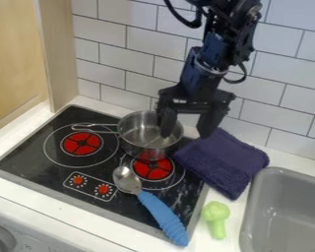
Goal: Moved the blue spoon to the left side of the cooker
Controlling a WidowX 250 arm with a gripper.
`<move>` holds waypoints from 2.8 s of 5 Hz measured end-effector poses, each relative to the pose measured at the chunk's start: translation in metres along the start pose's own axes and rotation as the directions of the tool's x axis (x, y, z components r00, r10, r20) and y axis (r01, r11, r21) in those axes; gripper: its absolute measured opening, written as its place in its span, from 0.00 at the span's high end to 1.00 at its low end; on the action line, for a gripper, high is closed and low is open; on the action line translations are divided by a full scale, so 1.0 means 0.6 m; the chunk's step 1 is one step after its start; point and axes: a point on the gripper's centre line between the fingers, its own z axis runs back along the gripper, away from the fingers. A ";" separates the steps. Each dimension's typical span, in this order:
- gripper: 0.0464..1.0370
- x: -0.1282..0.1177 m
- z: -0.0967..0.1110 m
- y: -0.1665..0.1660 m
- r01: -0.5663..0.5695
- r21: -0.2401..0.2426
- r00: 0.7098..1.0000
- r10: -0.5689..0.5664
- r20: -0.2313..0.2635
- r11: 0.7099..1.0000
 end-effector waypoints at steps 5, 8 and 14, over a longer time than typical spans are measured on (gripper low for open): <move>0.04 -0.113 0.015 0.087 -0.028 -0.051 0.999 0.027 -0.019 0.998; 0.04 -0.148 -0.048 0.102 -0.196 -0.129 0.977 0.182 -0.109 0.972; 0.69 -0.129 -0.082 0.065 -0.305 -0.038 0.950 0.301 -0.079 0.952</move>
